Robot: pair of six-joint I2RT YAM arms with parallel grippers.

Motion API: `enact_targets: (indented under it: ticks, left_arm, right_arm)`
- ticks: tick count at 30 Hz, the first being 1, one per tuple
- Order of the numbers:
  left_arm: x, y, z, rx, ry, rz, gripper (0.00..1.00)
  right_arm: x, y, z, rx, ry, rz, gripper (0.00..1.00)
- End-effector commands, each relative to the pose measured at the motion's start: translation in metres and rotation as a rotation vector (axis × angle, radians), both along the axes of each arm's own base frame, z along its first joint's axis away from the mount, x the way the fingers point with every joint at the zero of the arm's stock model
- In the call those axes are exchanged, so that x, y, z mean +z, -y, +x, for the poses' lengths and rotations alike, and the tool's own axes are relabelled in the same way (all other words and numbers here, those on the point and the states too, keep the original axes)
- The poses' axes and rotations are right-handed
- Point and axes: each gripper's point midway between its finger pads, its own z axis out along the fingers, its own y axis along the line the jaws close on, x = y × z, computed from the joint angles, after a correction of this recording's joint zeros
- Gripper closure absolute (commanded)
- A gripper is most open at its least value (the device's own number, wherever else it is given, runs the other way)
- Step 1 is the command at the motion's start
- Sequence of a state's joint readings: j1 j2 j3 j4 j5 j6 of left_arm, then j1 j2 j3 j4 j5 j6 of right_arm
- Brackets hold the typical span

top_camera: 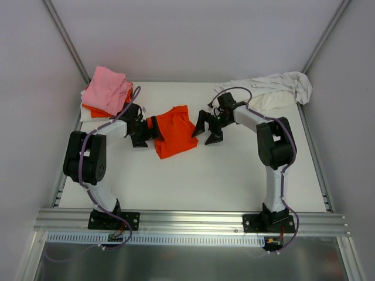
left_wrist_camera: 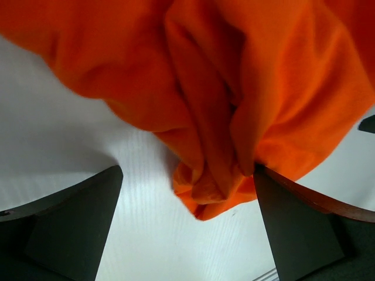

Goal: Fold and stack the t-shirts
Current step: Put the neatly folded tshirt into the corner of the board with the left arm

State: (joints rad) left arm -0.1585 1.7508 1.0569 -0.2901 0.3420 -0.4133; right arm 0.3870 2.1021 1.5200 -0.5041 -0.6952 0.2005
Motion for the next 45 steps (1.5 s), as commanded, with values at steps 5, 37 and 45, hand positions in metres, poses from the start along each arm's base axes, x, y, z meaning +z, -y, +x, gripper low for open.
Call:
enact_targets:
  ticks: [5,37,45]
  left_arm:
    - [-0.016,0.032,0.014,0.066,0.148,-0.164,0.01]
    - [0.012,0.036,0.020,0.076,0.304,-0.297,0.01]
    - [0.002,0.031,0.021,0.122,0.327,-0.298,0.01]
  right_arm:
    - [0.048,0.014,-0.002,0.007,0.078,0.009,0.00]
    - [0.049,0.032,-0.010,0.002,0.046,-0.024,0.01]
    - [0.049,0.035,-0.013,0.005,0.029,-0.031,0.01]
